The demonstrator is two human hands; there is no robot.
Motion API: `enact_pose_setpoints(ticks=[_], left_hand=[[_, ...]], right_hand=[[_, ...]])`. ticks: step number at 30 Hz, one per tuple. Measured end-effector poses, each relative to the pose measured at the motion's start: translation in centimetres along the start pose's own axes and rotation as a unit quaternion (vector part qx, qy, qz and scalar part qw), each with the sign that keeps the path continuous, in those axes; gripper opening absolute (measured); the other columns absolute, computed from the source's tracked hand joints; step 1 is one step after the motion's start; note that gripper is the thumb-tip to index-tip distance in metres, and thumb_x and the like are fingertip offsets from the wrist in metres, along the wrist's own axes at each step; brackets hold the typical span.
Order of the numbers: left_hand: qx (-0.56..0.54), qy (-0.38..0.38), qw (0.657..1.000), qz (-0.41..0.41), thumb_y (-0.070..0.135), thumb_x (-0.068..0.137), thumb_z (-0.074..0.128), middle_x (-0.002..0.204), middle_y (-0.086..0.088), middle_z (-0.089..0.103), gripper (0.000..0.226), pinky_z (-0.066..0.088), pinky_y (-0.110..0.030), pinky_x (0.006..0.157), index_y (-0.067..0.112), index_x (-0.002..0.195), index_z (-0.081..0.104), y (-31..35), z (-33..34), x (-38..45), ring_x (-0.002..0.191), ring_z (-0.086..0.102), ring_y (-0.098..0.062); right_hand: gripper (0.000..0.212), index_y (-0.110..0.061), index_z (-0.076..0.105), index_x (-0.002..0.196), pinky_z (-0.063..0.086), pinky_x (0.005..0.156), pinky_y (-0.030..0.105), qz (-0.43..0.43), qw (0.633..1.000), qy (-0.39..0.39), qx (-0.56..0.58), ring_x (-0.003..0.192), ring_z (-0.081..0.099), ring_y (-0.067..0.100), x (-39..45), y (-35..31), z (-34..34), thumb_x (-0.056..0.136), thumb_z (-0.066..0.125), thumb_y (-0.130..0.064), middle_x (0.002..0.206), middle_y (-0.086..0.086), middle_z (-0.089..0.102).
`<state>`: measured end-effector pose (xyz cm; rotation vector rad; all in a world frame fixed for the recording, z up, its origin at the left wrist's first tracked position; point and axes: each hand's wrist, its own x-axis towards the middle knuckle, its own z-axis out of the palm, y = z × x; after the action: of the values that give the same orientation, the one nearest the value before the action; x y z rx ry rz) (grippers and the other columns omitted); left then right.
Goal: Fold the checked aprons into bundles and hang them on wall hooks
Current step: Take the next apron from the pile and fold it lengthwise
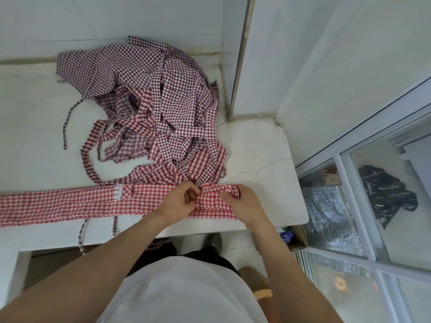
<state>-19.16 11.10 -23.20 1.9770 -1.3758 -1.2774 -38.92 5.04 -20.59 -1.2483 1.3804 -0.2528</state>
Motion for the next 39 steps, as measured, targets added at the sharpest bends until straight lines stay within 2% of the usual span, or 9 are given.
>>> enact_pose_setpoints(ticks=[3,7,15,20,25,29,34,37,39], left_hand=[[-0.112,-0.02,0.993,-0.012,-0.01,0.078,0.073,0.093,-0.009,0.065,0.033,0.053,-0.018,0.076,0.015,0.097,0.064,0.6,-0.2,-0.4,0.081,0.059,-0.014],[-0.198,-0.015,0.978,-0.059,-0.014,0.073,0.075,0.098,-0.016,0.069,0.033,0.056,-0.024,0.081,0.007,0.097,0.064,2.0,0.0,-0.7,0.09,0.065,-0.023],[0.078,0.067,0.994,0.031,0.01,0.079,0.078,0.091,0.002,0.061,0.017,0.038,-0.01,0.073,0.013,0.093,0.069,0.4,-2.5,-1.6,0.084,0.054,-0.014],[-0.138,-0.054,0.982,-0.118,0.011,0.094,0.061,0.104,-0.006,0.074,0.016,0.057,-0.041,0.091,0.015,0.106,0.07,-2.1,-5.9,-2.9,0.095,0.071,-0.024],[-0.238,-0.005,0.959,-0.153,0.014,0.103,0.049,0.093,-0.019,0.074,0.023,0.061,-0.042,0.083,0.003,0.104,0.069,-2.5,-9.4,-4.7,0.089,0.072,-0.035],[-0.318,-0.052,0.931,-0.172,0.056,0.094,0.054,0.1,-0.015,0.074,0.054,0.06,-0.04,0.077,0.006,0.109,0.069,-3.2,-11.1,-6.0,0.092,0.072,-0.029],[-0.23,-0.036,0.96,-0.156,0.064,0.074,0.073,0.103,0.001,0.073,0.054,0.053,-0.035,0.092,0.022,0.108,0.066,-3.8,-11.2,-6.5,0.101,0.067,-0.017],[-0.154,0.034,0.973,-0.171,0.044,0.085,0.074,0.097,0.008,0.067,0.027,0.048,-0.023,0.074,0.023,0.098,0.063,-4.5,-11.1,-6.2,0.101,0.062,-0.018],[-0.107,0.048,0.978,-0.174,0.044,0.086,0.073,0.11,0.003,0.068,0.038,0.049,-0.027,0.085,0.018,0.112,0.065,-5.4,-11.1,-6.0,0.104,0.061,-0.018]], right_hand=[[0.008,-0.022,0.066,0.101,0.058,0.09,0.04,0.032,0.988,-0.043,0.148,0.094,0.072,0.017,-1.0,-1.7,0.3,0.093,0.067,-0.025,0.102,-0.001,0.074],[0.018,-0.019,0.066,0.103,0.058,0.08,0.031,-0.011,0.991,-0.01,0.13,0.089,0.071,0.013,-1.9,-3.7,1.1,0.089,0.072,-0.029,0.099,-0.003,0.074],[0.028,-0.02,0.067,0.107,0.058,0.088,0.04,0.008,0.992,-0.01,0.124,0.093,0.072,0.015,-3.0,-5.2,4.7,0.084,0.075,-0.033,0.102,-0.004,0.075],[0.029,-0.021,0.064,0.111,0.058,0.083,0.03,0.006,0.991,-0.007,0.132,0.091,0.071,0.011,-3.8,-6.7,7.8,0.086,0.074,-0.033,0.102,-0.006,0.073],[0.006,-0.025,0.065,0.09,0.055,0.085,0.032,-0.031,0.998,-0.01,0.053,0.086,0.067,0.007,-4.1,-7.6,10.9,0.088,0.071,-0.026,0.091,-0.012,0.07],[0.017,-0.014,0.069,0.088,0.055,0.074,0.033,-0.058,0.998,0.008,-0.028,0.076,0.068,0.013,-3.5,-8.0,13.7,0.085,0.073,-0.029,0.084,0.0,0.073],[0.051,-0.022,0.045,0.136,0.05,0.102,0.034,-0.007,0.982,-0.184,0.045,0.108,0.065,0.01,-3.8,-7.5,15.0,0.092,0.067,-0.037,0.115,-0.007,0.068],[0.032,-0.024,0.053,0.127,0.054,0.097,0.039,-0.025,0.995,-0.087,0.033,0.104,0.067,0.016,-3.8,-6.0,14.4,0.096,0.063,-0.027,0.115,-0.001,0.068],[0.016,-0.02,0.061,0.111,0.054,0.091,0.032,-0.063,0.995,0.069,-0.032,0.096,0.066,0.014,-3.6,-5.1,13.5,0.095,0.064,-0.022,0.109,-0.003,0.068]])
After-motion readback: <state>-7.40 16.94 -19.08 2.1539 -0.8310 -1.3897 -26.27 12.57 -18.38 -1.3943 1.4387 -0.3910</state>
